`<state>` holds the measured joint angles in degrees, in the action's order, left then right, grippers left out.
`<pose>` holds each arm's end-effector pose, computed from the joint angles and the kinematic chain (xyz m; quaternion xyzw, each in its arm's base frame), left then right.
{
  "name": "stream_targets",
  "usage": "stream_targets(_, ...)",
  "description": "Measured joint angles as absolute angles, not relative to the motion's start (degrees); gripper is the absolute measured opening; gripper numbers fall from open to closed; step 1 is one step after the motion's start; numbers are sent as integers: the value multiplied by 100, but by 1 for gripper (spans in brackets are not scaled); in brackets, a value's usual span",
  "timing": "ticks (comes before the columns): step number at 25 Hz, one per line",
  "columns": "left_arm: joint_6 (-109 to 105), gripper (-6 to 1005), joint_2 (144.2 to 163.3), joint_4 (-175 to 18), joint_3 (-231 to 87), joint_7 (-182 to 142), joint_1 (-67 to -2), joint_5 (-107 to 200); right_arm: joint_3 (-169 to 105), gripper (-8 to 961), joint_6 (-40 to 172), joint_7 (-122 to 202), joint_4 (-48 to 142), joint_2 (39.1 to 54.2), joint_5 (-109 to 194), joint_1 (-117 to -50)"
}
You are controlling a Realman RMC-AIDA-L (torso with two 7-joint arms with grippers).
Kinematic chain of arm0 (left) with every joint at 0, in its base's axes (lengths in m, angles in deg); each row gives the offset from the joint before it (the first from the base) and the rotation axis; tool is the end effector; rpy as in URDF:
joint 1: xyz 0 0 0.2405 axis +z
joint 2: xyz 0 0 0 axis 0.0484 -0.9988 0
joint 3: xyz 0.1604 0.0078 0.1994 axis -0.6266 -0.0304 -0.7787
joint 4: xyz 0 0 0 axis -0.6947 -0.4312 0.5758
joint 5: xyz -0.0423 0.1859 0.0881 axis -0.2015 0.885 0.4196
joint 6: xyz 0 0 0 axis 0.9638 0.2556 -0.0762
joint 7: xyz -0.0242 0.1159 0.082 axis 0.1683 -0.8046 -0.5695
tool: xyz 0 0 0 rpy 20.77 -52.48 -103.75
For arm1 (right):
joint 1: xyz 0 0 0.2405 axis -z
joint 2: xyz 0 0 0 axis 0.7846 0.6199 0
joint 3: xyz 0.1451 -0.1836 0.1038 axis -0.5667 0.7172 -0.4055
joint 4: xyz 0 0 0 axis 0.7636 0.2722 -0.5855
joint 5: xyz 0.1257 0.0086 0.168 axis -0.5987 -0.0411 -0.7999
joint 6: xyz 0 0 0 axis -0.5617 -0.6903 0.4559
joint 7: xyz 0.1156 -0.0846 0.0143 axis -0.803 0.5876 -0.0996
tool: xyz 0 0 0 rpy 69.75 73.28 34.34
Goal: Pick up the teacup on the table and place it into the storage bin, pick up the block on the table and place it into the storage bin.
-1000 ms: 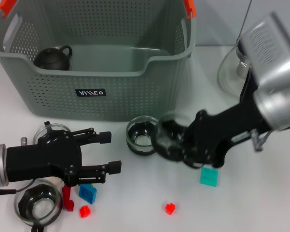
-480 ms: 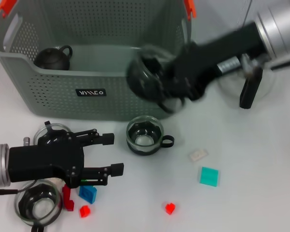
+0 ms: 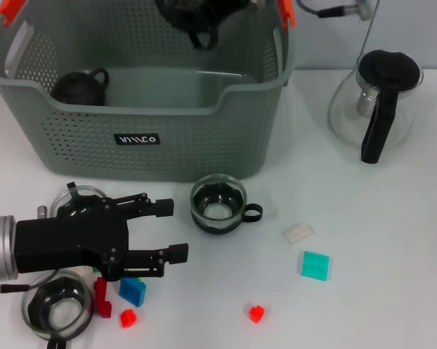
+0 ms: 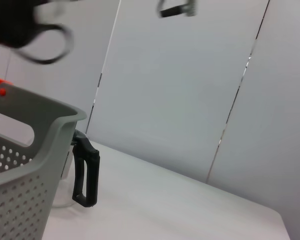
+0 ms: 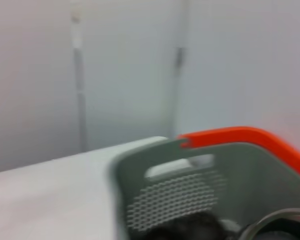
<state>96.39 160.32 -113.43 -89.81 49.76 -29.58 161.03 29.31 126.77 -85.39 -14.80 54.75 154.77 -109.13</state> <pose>-0.2781 0.2705 0.0003 -0.9302 -0.1985 -0.3006 0.0701 0.0018 0.4282 -0.0080 -0.9714 0.1064 0.1100 0.1819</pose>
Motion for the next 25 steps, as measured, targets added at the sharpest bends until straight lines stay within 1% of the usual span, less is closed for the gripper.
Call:
stream_targets(9,9679,838,16026,-11297,-8986,4980,-2988,16128,3405,65,10846,-8551,729,5441,15931,-11892)
stream_targets(17,9652,838,16032,-11297,-8989,4983,-2993,16104,3848,66,9939,-8608,1520,5461,16026,-12068)
stream_targets(25,9620,837,16032,-11250,-8990,4966,-2997,16103,3942,66,9717,-8594,1938,5460,16033,-12107)
